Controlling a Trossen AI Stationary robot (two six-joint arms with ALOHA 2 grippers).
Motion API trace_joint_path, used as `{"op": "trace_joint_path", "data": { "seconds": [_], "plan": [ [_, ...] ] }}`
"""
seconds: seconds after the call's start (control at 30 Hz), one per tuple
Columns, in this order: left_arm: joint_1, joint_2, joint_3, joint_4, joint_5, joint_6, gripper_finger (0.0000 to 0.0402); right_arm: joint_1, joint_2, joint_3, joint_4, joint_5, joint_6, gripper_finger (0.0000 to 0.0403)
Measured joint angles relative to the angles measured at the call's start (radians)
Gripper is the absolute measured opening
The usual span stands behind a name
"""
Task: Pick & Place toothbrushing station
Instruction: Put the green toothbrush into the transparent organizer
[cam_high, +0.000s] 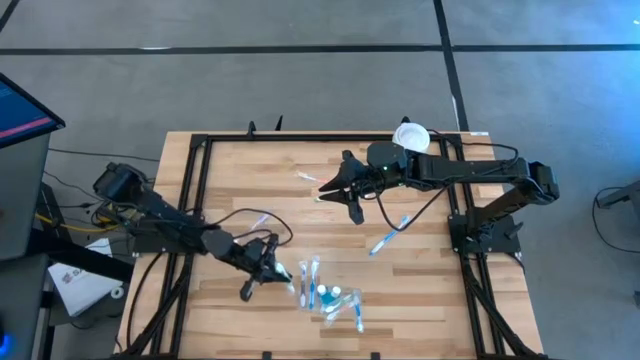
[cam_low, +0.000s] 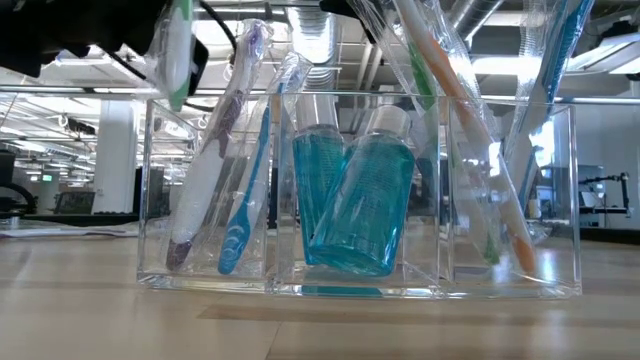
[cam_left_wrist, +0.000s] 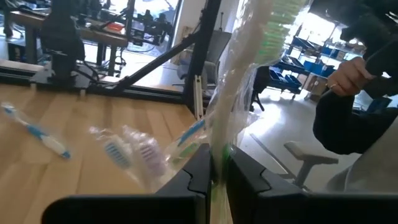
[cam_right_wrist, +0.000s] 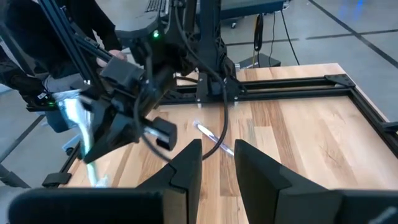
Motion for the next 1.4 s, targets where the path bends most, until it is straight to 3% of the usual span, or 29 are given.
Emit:
{"op": "trace_joint_path", "data": {
  "seconds": [0.73, 1.4],
  "plan": [
    [-0.003, 0.250, 0.168, 0.034, 0.026, 0.002, 0.0017, 0.000, 0.000, 0.000, -0.012, 0.000, 0.000, 0.0086],
    [-0.044, 0.296, 0.171, 0.029, 0.020, 0.066, 0.0017, 0.000, 0.000, 0.000, -0.015, 0.000, -0.001, 0.0086]
  ]
}}
